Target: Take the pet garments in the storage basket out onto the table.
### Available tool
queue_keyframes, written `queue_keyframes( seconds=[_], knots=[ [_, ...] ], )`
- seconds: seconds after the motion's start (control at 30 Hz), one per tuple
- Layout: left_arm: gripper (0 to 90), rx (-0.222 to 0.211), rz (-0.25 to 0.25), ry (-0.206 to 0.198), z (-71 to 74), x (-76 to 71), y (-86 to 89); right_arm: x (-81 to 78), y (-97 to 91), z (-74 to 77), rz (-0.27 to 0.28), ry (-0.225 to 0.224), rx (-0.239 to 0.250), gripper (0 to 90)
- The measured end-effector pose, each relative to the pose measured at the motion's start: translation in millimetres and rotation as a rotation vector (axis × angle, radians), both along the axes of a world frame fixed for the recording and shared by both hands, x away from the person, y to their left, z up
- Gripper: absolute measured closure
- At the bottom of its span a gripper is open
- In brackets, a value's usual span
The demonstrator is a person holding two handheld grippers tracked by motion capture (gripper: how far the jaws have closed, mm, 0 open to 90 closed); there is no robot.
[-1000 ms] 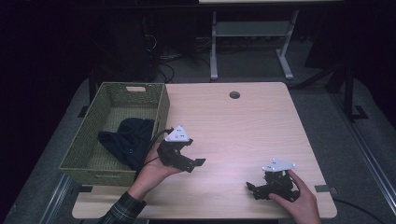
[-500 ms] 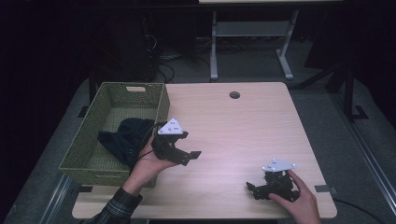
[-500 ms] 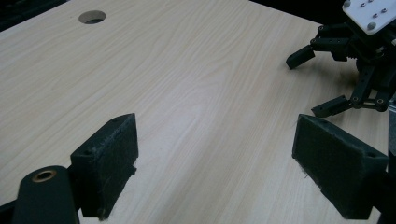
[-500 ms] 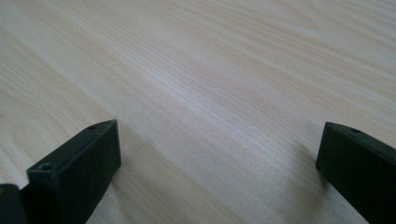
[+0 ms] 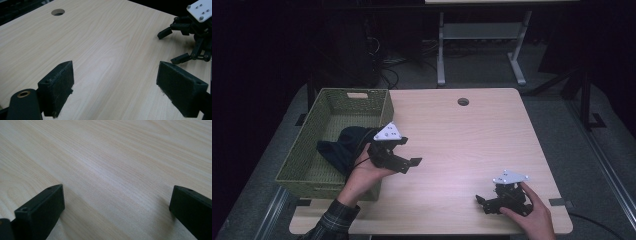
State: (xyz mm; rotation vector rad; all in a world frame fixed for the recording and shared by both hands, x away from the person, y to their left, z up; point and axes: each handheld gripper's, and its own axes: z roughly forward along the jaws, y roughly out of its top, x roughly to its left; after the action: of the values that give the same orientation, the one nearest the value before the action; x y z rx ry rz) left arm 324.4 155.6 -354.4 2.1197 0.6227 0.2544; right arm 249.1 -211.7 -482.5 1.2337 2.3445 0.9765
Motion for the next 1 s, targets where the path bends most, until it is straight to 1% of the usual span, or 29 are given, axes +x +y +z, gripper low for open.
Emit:
queue_keyframes(
  seconds=[0.27,0.33,0.63,0.67,1.0],
  knots=[
    [13.9,-0.001,0.019,-0.01,4.3,1.5,8.6,0.0,0.0,0.0,-0.001,0.0,0.0,0.0],
    [13.9,-0.002,0.03,-0.015,6.2,2.4,14.4,0.0,0.0,0.0,0.0,0.001,0.0,0.0],
    [14.0,-0.008,0.063,-0.019,10.5,4.7,27.2,0.0,0.0,0.0,0.0,0.0,0.0,0.0],
    [14.0,-0.004,0.067,-0.024,11.1,5.6,30.6,0.0,0.0,0.0,-0.001,0.001,0.0,0.0],
    [13.9,-0.005,0.101,-0.022,12.8,8.0,45.0,0.0,0.0,0.0,-0.001,0.0,0.0,0.0]
  ],
)
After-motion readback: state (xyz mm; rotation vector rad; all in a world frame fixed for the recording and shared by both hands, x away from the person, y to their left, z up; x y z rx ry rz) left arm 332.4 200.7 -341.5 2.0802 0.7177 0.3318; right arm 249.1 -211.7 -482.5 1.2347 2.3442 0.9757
